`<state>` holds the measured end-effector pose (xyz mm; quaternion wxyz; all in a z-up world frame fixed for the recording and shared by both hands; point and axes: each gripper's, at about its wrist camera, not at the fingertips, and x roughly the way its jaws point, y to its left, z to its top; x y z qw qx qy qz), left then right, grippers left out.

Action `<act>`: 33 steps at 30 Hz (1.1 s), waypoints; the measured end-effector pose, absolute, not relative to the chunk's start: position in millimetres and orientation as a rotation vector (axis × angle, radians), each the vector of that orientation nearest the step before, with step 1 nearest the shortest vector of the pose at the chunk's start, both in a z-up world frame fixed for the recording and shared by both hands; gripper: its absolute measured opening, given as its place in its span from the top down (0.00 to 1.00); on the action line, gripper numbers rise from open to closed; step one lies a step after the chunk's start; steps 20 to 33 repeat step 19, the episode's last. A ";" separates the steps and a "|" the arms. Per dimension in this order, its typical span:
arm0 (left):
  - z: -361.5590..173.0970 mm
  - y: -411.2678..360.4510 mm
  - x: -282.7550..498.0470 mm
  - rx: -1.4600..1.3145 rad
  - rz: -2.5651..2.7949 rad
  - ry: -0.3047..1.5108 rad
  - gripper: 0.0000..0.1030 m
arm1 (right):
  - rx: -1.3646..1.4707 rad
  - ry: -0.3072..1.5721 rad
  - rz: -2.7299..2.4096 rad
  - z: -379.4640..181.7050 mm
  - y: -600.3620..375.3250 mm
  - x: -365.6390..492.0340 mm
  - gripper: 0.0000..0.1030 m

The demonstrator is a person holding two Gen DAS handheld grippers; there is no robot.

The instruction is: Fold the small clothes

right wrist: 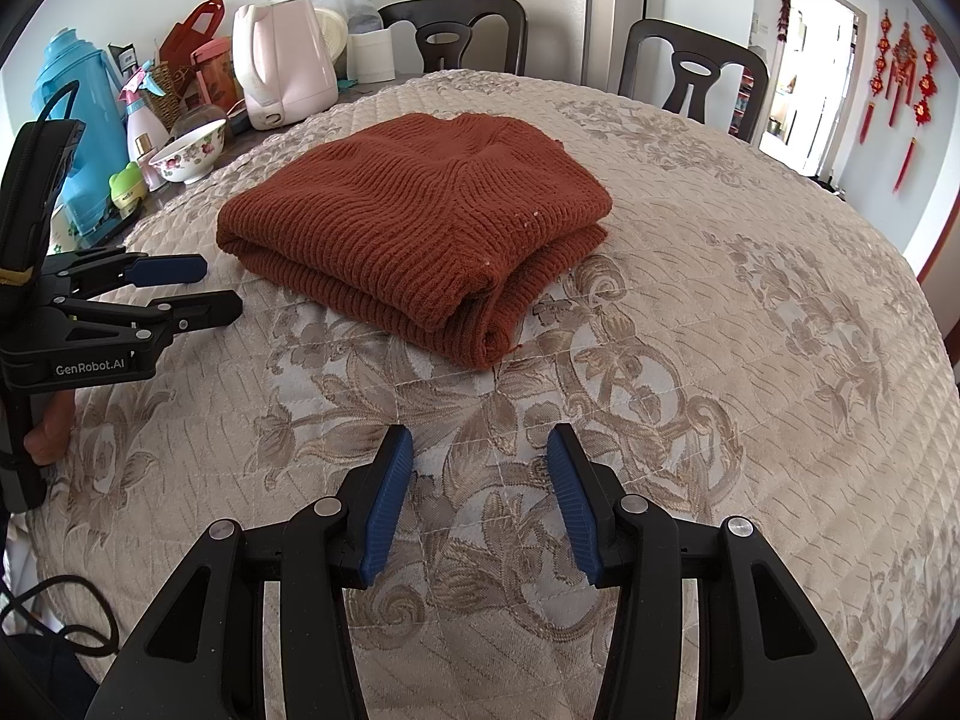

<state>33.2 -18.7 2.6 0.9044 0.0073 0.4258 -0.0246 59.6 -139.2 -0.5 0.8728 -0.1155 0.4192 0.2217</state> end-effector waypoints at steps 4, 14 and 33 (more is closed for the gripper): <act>2.7 -19.0 33.2 0.014 -0.051 0.880 0.39 | -0.241 0.876 0.463 -0.4 -139.6 59.8 0.54; 2.4 -19.3 33.0 0.014 -0.049 0.880 0.39 | -0.241 0.876 0.464 -0.4 -140.0 59.9 0.54; 1.7 -19.8 32.6 0.013 -0.047 0.880 0.39 | -0.241 0.876 0.463 -0.5 -139.7 59.8 0.54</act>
